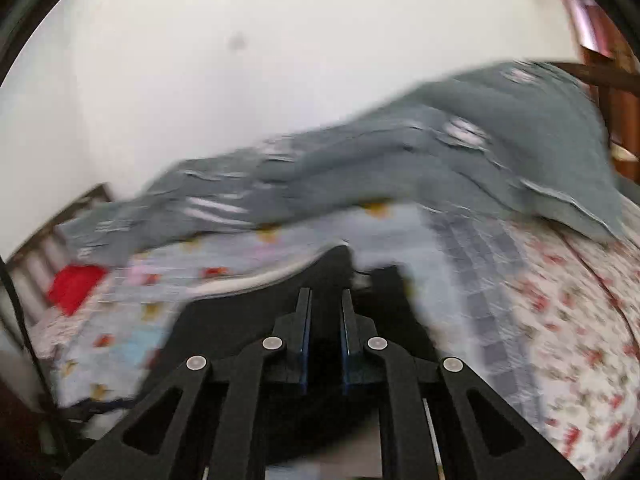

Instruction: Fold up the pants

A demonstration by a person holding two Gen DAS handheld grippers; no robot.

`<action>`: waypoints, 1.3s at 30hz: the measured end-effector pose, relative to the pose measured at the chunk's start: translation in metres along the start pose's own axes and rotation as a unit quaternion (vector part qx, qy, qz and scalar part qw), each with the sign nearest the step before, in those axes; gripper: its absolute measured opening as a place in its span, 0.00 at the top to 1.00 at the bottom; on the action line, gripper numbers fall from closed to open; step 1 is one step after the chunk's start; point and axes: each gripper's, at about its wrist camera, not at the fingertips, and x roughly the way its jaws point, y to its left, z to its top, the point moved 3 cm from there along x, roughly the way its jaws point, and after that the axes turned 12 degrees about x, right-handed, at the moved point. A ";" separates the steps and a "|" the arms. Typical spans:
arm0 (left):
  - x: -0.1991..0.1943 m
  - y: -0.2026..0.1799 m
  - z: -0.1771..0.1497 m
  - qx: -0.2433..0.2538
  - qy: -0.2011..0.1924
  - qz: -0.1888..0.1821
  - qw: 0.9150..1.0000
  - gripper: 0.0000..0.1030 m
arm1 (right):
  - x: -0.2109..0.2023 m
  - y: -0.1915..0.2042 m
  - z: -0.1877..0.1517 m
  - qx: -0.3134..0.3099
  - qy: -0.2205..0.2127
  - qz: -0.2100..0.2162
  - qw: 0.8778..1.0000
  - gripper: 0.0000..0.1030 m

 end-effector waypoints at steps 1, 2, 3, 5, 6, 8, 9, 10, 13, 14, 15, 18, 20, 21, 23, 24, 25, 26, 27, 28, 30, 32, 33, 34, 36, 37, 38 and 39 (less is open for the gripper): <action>0.001 -0.004 0.000 0.012 0.005 -0.001 1.000 0.24 | 0.012 -0.014 -0.008 0.008 0.020 -0.020 1.000 0.89; 0.001 -0.005 0.000 0.017 0.004 -0.001 1.000 0.24 | 0.024 -0.027 -0.021 0.009 0.035 -0.037 0.999 0.88; -0.001 -0.004 -0.001 0.020 0.002 -0.004 1.000 0.24 | 0.027 -0.032 -0.028 0.005 0.034 -0.042 0.999 0.87; -0.007 0.000 -0.005 0.013 0.006 -0.018 1.000 0.24 | 0.025 -0.035 -0.035 0.001 0.028 -0.049 0.998 0.80; -0.010 0.005 -0.008 0.000 0.009 -0.030 1.000 0.24 | 0.022 -0.035 -0.035 0.000 0.030 -0.056 0.998 0.77; -0.016 0.011 -0.012 -0.024 0.014 -0.047 0.999 0.24 | 0.010 -0.033 -0.030 0.001 0.028 -0.071 0.997 0.73; -0.023 0.014 -0.015 -0.037 0.010 -0.060 0.997 0.24 | 0.001 -0.029 -0.027 -0.002 0.016 -0.068 0.998 0.73; -0.027 0.015 -0.016 -0.043 0.002 -0.068 0.997 0.24 | -0.008 -0.027 -0.025 -0.011 0.003 -0.070 0.997 0.73; -0.051 0.019 -0.011 -0.053 -0.045 -0.085 0.994 0.24 | -0.020 -0.009 -0.024 -0.050 -0.022 -0.076 0.996 0.71; -0.052 0.019 -0.006 -0.053 -0.048 -0.080 0.994 0.24 | -0.022 -0.006 -0.024 -0.056 -0.025 -0.070 0.996 0.71; -0.050 0.020 0.001 -0.052 -0.047 -0.072 0.995 0.24 | -0.021 0.000 -0.024 -0.062 -0.027 -0.060 0.996 0.71; -0.029 0.019 0.022 -0.043 -0.035 -0.056 0.997 0.24 | -0.009 0.012 -0.030 -0.086 -0.020 -0.051 0.995 0.71; -0.004 0.014 0.027 -0.037 -0.004 -0.055 0.998 0.24 | 0.008 0.013 -0.041 -0.107 0.000 -0.071 0.992 0.71; 0.011 0.012 0.023 -0.040 0.022 -0.051 0.998 0.24 | 0.014 0.011 -0.047 -0.110 0.012 -0.079 0.991 0.71; 0.031 0.007 0.011 -0.052 0.059 -0.061 0.995 0.23 | 0.029 -0.001 -0.061 -0.100 0.044 -0.095 0.989 0.71; 0.035 0.005 0.006 -0.052 0.060 -0.060 0.995 0.22 | 0.031 -0.006 -0.065 -0.090 0.055 -0.094 0.990 0.71; 0.033 0.002 0.005 -0.043 0.053 -0.057 0.996 0.22 | 0.032 -0.011 -0.068 -0.078 0.065 -0.089 0.991 0.71; 0.032 0.001 0.007 -0.038 0.054 -0.056 0.996 0.22 | 0.031 -0.012 -0.068 -0.071 0.069 -0.086 0.991 0.71; 0.031 0.002 0.009 -0.037 0.057 -0.058 0.996 0.22 | 0.028 -0.011 -0.066 -0.076 0.073 -0.085 0.991 0.71; 0.030 0.007 0.014 -0.042 0.056 -0.070 0.995 0.22 | 0.025 -0.009 -0.062 -0.082 0.078 -0.084 0.990 0.71; 0.028 0.017 0.023 -0.051 0.041 -0.073 0.995 0.22 | 0.016 -0.006 -0.050 -0.082 0.071 -0.073 0.991 0.70; 0.031 0.033 0.035 -0.069 0.032 -0.063 0.995 0.23 | 0.009 -0.004 -0.032 -0.069 0.042 -0.057 0.995 0.47; 0.035 0.041 0.041 -0.082 0.031 -0.064 0.994 0.23 | 0.008 -0.005 -0.022 -0.061 0.030 -0.051 0.996 0.40; 0.041 0.048 0.046 -0.101 0.030 -0.069 0.992 0.24 | 0.012 -0.005 -0.014 -0.054 0.024 -0.047 0.997 0.36; 0.055 0.058 0.051 -0.135 0.033 -0.090 0.986 0.24 | 0.029 -0.009 0.002 -0.039 0.031 -0.048 0.998 0.36; 0.060 0.060 0.052 -0.143 0.036 -0.095 0.985 0.25 | 0.038 -0.010 0.006 -0.033 0.040 -0.048 0.997 0.36; 0.068 0.064 0.053 -0.154 0.042 -0.099 0.982 0.26 | 0.050 -0.011 0.010 -0.029 0.052 -0.045 0.997 0.36; 0.075 0.066 0.053 -0.162 0.047 -0.102 0.980 0.28 | 0.062 -0.013 0.012 -0.026 0.070 -0.041 0.996 0.36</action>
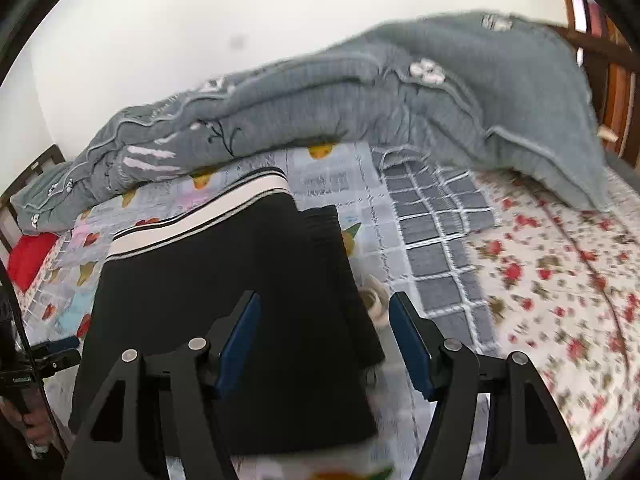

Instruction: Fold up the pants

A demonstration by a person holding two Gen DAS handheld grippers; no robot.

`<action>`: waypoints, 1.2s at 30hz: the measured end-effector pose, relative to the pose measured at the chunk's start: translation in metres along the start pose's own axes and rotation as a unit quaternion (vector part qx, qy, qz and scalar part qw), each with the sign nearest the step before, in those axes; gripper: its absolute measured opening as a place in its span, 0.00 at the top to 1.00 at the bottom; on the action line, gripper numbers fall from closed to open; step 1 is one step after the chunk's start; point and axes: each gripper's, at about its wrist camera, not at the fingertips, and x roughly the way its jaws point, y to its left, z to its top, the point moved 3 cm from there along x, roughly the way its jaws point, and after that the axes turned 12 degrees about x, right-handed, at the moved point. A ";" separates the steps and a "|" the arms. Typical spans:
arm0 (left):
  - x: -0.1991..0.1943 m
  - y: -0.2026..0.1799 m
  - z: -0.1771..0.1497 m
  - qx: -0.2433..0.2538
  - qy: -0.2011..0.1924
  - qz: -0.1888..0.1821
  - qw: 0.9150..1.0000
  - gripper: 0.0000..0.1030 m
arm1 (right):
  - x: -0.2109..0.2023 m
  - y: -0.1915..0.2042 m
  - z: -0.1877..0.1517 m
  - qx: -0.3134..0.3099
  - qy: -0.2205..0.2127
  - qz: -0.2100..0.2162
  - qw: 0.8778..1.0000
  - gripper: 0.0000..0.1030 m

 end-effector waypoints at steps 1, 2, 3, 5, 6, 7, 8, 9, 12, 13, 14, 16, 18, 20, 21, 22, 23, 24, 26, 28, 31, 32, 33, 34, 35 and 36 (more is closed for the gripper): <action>0.009 0.003 0.001 -0.009 0.005 -0.009 1.000 0.30 | 0.013 0.000 0.001 -0.001 0.019 0.001 1.000 0.36; 0.014 0.005 0.003 -0.014 0.003 -0.016 1.000 0.30 | 0.023 -0.001 0.001 -0.005 0.033 0.001 0.999 0.36; 0.017 0.006 0.003 -0.018 -0.003 -0.021 1.000 0.30 | 0.034 -0.001 0.000 -0.012 0.050 0.006 0.999 0.34; 0.023 0.005 0.008 -0.024 -0.012 -0.033 0.999 0.36 | 0.042 -0.004 -0.002 -0.014 0.061 0.024 0.998 0.32; 0.027 0.005 0.010 -0.030 -0.013 -0.042 0.999 0.40 | 0.043 -0.006 -0.003 -0.008 0.063 0.032 0.997 0.32; 0.029 0.006 0.011 -0.038 -0.013 -0.049 0.998 0.47 | 0.043 -0.007 -0.004 -0.005 0.065 0.037 0.997 0.34; 0.029 0.007 0.013 -0.046 -0.018 -0.058 0.997 0.63 | 0.041 -0.007 -0.004 -0.002 0.065 0.042 0.997 0.37; 0.029 0.011 0.016 -0.055 -0.025 -0.067 0.996 0.71 | 0.039 -0.006 -0.004 -0.002 0.061 0.040 0.997 0.38; 0.017 0.026 0.028 -0.074 -0.048 -0.086 0.992 0.86 | 0.027 0.003 -0.003 0.004 0.049 0.037 0.998 0.52; 0.012 0.029 0.031 -0.070 -0.055 -0.084 0.992 0.87 | 0.023 0.008 -0.002 0.009 0.048 0.032 0.998 0.56; 0.005 0.033 0.034 -0.064 -0.061 -0.080 0.993 0.87 | 0.021 0.013 -0.002 0.009 0.047 0.031 0.998 0.60; -0.011 0.047 0.038 -0.058 -0.070 -0.067 0.994 0.88 | 0.016 0.026 -0.005 0.012 0.052 0.038 0.998 0.65; -0.030 0.068 0.041 -0.059 -0.078 -0.042 0.994 0.88 | 0.011 0.044 -0.013 0.014 0.058 0.065 0.996 0.69; -0.049 0.094 0.042 -0.066 -0.081 -0.017 0.994 0.88 | 0.010 0.069 -0.024 0.007 0.065 0.090 0.994 0.71; -0.058 0.109 0.042 -0.070 -0.078 -0.001 0.994 0.88 | 0.012 0.086 -0.033 0.003 0.069 0.106 0.992 0.71; -0.064 0.118 0.041 -0.072 -0.076 0.010 0.994 0.88 | 0.014 0.097 -0.039 -0.001 0.072 0.116 0.991 0.71; -0.074 0.133 0.040 -0.073 -0.073 0.031 0.994 0.88 | 0.017 0.110 -0.047 -0.008 0.076 0.127 0.989 0.71; -0.084 0.146 0.039 -0.074 -0.072 0.051 0.993 0.88 | 0.024 0.129 -0.057 -0.012 0.081 0.142 0.987 0.71; -0.095 0.166 0.034 -0.082 -0.068 0.077 0.991 0.87 | 0.032 0.153 -0.069 -0.018 0.086 0.157 0.984 0.70; -0.097 0.183 0.029 -0.090 -0.047 0.102 0.990 0.81 | 0.043 0.173 -0.082 -0.024 0.092 0.160 0.982 0.67; -0.092 0.194 0.017 -0.081 -0.015 0.135 0.987 0.73 | 0.053 0.191 -0.093 -0.062 0.101 0.136 0.984 0.59; -0.093 0.193 0.013 -0.072 -0.015 0.136 0.988 0.69 | 0.049 0.192 -0.092 -0.079 0.098 0.133 0.983 0.59; -0.095 0.191 0.007 -0.063 -0.018 0.134 0.989 0.63 | 0.044 0.192 -0.089 -0.090 0.098 0.129 0.983 0.59; -0.097 0.190 0.001 -0.061 -0.023 0.133 0.989 0.40 | 0.038 0.191 -0.085 -0.093 0.091 0.124 0.984 0.58; -0.100 0.189 -0.004 -0.063 -0.034 0.133 0.989 0.23 | 0.031 0.189 -0.079 -0.094 0.075 0.117 0.986 0.58; -0.105 0.189 -0.012 -0.069 -0.052 0.135 0.987 0.23 | 0.027 0.190 -0.073 -0.095 0.060 0.109 0.988 0.58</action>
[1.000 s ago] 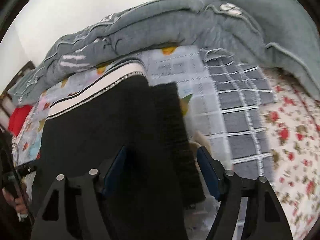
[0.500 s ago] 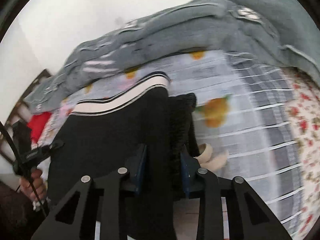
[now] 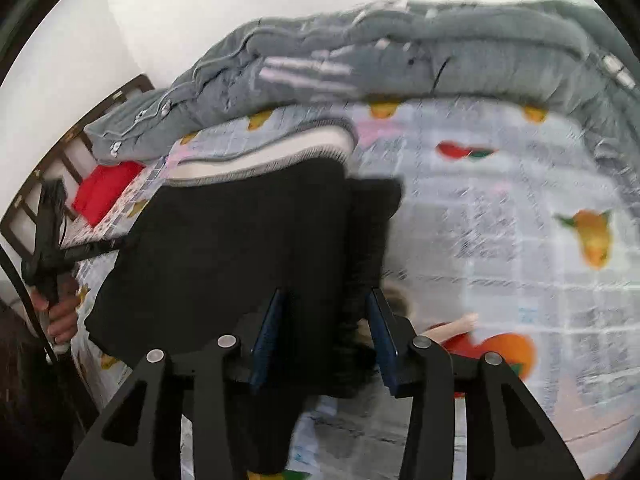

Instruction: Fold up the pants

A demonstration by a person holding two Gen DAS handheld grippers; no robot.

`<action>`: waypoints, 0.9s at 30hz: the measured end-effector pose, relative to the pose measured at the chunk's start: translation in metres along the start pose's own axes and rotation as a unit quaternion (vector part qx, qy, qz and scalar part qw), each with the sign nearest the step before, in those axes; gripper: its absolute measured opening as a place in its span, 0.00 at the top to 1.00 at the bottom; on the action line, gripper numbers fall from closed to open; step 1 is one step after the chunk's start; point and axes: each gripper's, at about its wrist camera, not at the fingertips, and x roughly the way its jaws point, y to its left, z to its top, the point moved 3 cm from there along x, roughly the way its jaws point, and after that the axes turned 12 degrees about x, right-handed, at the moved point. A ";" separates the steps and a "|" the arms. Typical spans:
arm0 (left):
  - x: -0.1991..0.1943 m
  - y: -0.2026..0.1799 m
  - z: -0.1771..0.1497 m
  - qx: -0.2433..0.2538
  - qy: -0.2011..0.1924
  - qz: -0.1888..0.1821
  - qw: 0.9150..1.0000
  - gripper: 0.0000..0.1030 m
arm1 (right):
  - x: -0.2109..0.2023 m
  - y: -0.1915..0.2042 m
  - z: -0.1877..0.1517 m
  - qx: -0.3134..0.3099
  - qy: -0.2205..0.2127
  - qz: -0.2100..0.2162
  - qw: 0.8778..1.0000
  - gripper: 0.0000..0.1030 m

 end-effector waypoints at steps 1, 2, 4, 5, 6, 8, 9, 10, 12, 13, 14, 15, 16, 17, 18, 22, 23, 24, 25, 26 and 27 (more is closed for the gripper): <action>-0.003 0.000 -0.004 -0.003 -0.006 -0.001 1.000 0.23 | -0.003 0.000 0.007 0.001 -0.015 -0.007 1.000 0.58; -0.004 -0.001 -0.009 -0.006 -0.005 -0.005 1.000 0.23 | -0.002 0.002 0.017 0.004 -0.025 -0.002 1.000 0.57; -0.003 -0.004 -0.014 -0.007 0.008 -0.005 1.000 0.23 | 0.009 0.003 0.032 0.013 -0.022 0.005 1.000 0.57; -0.005 -0.005 -0.015 -0.006 0.009 0.000 1.000 0.23 | 0.019 0.007 0.040 0.013 -0.019 0.001 1.000 0.57; -0.008 -0.005 -0.016 -0.006 0.008 0.004 1.000 0.23 | 0.032 0.013 0.048 0.004 -0.016 -0.006 1.000 0.57; -0.016 -0.004 -0.017 -0.007 0.002 0.007 1.000 0.23 | 0.065 0.019 0.054 -0.011 0.010 -0.029 0.999 0.58; -0.020 -0.002 -0.018 -0.010 0.000 0.008 1.000 0.23 | 0.078 0.020 0.054 -0.010 0.025 -0.034 0.999 0.58; -0.024 -0.001 -0.018 -0.015 -0.003 0.006 1.000 0.23 | 0.085 0.022 0.053 -0.014 0.029 -0.037 0.999 0.71; -0.032 0.001 -0.020 -0.022 -0.010 0.000 1.000 0.23 | 0.074 0.028 0.053 -0.030 0.011 -0.022 0.999 0.87; -0.034 0.002 -0.019 -0.022 -0.011 0.001 1.000 0.23 | 0.064 0.027 0.055 -0.025 0.005 -0.004 1.000 0.88; -0.037 0.002 -0.018 -0.021 -0.013 0.005 1.000 0.23 | 0.049 0.024 0.058 -0.005 -0.004 0.026 1.000 0.89; -0.041 0.002 -0.017 -0.018 -0.019 0.008 1.000 0.23 | 0.028 0.017 0.062 0.030 -0.020 0.084 0.996 0.89; -0.043 0.000 -0.016 -0.014 -0.023 0.007 1.000 0.23 | 0.011 0.009 0.064 0.053 -0.033 0.120 0.991 0.89; -0.044 -0.001 -0.014 -0.011 -0.025 0.006 1.000 0.23 | 0.004 0.005 0.063 0.056 -0.044 0.120 0.990 0.89; -0.044 -0.004 -0.011 -0.010 -0.027 0.005 1.000 0.23 | 0.003 0.000 0.061 0.045 -0.055 0.094 0.993 0.89; -0.036 -0.030 0.010 0.010 -0.029 -0.013 0.999 0.23 | 0.061 -0.025 0.041 0.056 0.018 -0.010 0.998 0.82; -0.035 -0.036 0.014 0.024 -0.026 -0.007 0.999 0.23 | 0.057 -0.025 0.040 0.040 0.003 -0.019 0.999 0.76; -0.034 -0.042 0.017 0.040 -0.023 0.000 0.999 0.23 | 0.050 -0.023 0.041 0.028 -0.001 -0.027 0.999 0.73; -0.033 -0.049 0.022 0.060 -0.022 0.008 0.998 0.23 | 0.040 -0.019 0.044 0.020 -0.010 -0.037 0.999 0.72; -0.032 -0.054 0.029 0.076 -0.024 0.016 0.997 0.23 | 0.026 -0.013 0.047 0.016 -0.030 -0.048 0.998 0.72; -0.031 -0.059 0.035 0.085 -0.028 0.019 0.996 0.23 | 0.017 -0.011 0.049 0.014 -0.044 -0.048 0.998 0.72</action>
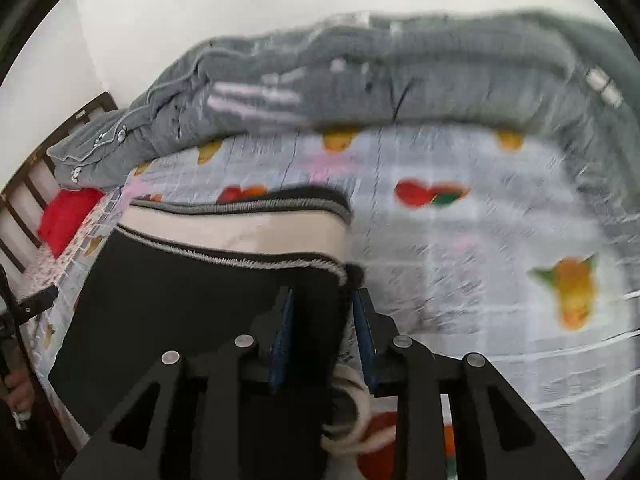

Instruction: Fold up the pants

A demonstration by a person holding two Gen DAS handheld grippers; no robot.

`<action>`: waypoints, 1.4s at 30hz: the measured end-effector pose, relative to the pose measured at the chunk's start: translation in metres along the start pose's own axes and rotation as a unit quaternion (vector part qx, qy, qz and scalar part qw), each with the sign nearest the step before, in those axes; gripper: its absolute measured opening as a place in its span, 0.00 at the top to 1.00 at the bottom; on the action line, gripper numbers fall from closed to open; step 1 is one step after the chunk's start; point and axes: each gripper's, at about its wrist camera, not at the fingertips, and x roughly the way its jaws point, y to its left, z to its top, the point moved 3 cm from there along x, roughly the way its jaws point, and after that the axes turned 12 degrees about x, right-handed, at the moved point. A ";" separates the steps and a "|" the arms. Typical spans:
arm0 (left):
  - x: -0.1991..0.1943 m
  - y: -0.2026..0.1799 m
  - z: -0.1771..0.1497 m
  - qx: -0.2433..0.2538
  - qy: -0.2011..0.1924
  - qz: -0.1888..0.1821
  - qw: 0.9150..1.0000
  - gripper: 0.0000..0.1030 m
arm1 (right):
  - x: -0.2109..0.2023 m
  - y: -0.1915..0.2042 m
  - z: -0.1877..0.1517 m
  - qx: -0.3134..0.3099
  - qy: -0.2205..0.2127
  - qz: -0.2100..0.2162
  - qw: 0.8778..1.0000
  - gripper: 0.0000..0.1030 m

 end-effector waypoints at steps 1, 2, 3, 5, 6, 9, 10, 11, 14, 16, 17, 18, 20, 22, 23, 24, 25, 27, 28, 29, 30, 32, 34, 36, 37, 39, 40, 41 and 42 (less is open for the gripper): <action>0.004 -0.004 0.010 0.006 -0.005 -0.002 1.000 0.23 | -0.009 0.006 0.003 -0.004 -0.011 0.008 1.000 0.72; 0.008 -0.008 0.019 0.008 -0.009 -0.008 1.000 0.23 | -0.015 0.014 0.006 -0.010 -0.017 0.019 1.000 0.72; 0.014 -0.013 0.028 0.009 -0.011 -0.015 1.000 0.23 | -0.017 0.020 0.009 -0.015 -0.019 0.027 0.999 0.72; 0.031 -0.027 0.051 0.015 -0.013 -0.020 1.000 0.23 | -0.011 0.040 0.019 -0.023 -0.035 0.035 0.999 0.72; 0.038 -0.033 0.059 0.026 -0.016 -0.020 0.999 0.23 | -0.004 0.047 0.025 -0.021 -0.041 0.036 0.998 0.72; 0.072 -0.039 0.074 0.048 -0.021 0.013 0.999 0.23 | 0.037 0.058 0.025 -0.032 -0.003 0.029 0.999 0.71; 0.083 -0.038 0.073 0.051 -0.007 0.018 0.999 0.23 | 0.058 0.055 0.019 -0.037 0.026 0.004 0.999 0.70; 0.105 -0.037 0.067 0.052 0.018 0.022 0.998 0.23 | 0.078 0.048 0.012 -0.043 0.046 -0.021 0.998 0.70; 0.140 -0.039 0.045 0.063 0.047 0.032 0.996 0.18 | 0.080 0.044 0.011 -0.055 0.025 -0.026 0.998 0.70; 0.136 -0.039 0.045 0.059 0.036 0.024 0.997 0.16 | 0.082 0.043 0.009 -0.053 0.023 -0.032 0.998 0.70; 0.136 -0.038 0.044 0.057 0.037 0.022 0.997 0.16 | 0.083 0.045 0.007 -0.064 0.018 -0.040 0.997 0.70; 0.136 -0.039 0.043 0.056 0.036 0.023 0.997 0.16 | 0.083 0.047 0.006 -0.071 0.015 -0.045 0.996 0.70; 0.134 -0.042 0.042 0.059 0.033 0.029 0.997 0.15 | 0.085 0.047 0.004 -0.073 0.012 -0.045 0.996 0.69; 0.134 -0.045 0.041 0.063 0.033 0.030 0.997 0.13 | 0.085 0.045 0.005 -0.068 0.013 -0.039 0.997 0.68; 0.135 -0.044 0.041 0.064 0.034 0.027 0.997 0.12 | 0.085 0.042 0.006 -0.065 0.013 -0.034 0.997 0.68; 0.136 -0.044 0.042 0.064 0.034 0.025 0.997 0.12 | 0.085 0.043 0.006 -0.062 0.013 -0.032 0.997 0.67; 0.136 -0.044 0.042 0.065 0.033 0.023 0.997 0.11 | 0.086 0.043 0.006 -0.060 0.012 -0.031 0.998 0.67; 0.137 -0.043 0.042 0.062 0.033 0.020 0.997 0.10 | 0.085 0.045 0.004 -0.065 0.008 -0.038 0.997 0.68; 0.137 -0.042 0.042 0.061 0.033 0.019 0.997 0.10 | 0.085 0.046 0.003 -0.069 0.006 -0.042 0.997 0.68; 0.136 -0.042 0.042 0.060 0.032 0.019 0.998 0.10 | 0.085 0.047 0.003 -0.071 0.005 -0.044 0.997 0.68; 0.136 -0.042 0.041 0.059 0.031 0.019 0.998 0.10 | 0.085 0.047 0.003 -0.072 0.005 -0.045 0.996 0.68; 0.136 -0.042 0.041 0.058 0.030 0.018 0.998 0.10 | 0.085 0.047 0.003 -0.070 0.005 -0.044 0.997 0.68; 0.136 -0.042 0.041 0.059 0.030 0.019 0.998 0.10 | 0.084 0.046 0.003 -0.069 0.004 -0.042 0.997 0.68; 0.137 -0.043 0.041 0.061 0.032 0.025 0.997 0.08 | 0.084 0.046 0.003 -0.069 0.003 -0.042 0.997 0.68; 0.137 -0.044 0.041 0.064 0.032 0.027 0.997 0.08 | 0.084 0.046 0.003 -0.069 0.003 -0.042 0.997 0.68; 0.137 -0.043 0.041 0.063 0.031 0.023 0.997 0.08 | 0.084 0.046 0.003 -0.068 0.002 -0.041 0.997 0.67; 0.138 -0.042 0.041 0.060 0.031 0.019 0.998 0.08 | 0.084 0.046 0.003 -0.067 0.002 -0.040 0.997 0.67; 0.137 -0.042 0.041 0.059 0.030 0.018 0.998 0.08 | 0.083 0.045 0.003 -0.066 0.002 -0.039 0.997 0.67; 0.137 -0.042 0.041 0.059 0.029 0.019 0.998 0.08 | 0.083 0.045 0.003 -0.065 0.002 -0.038 0.997 0.67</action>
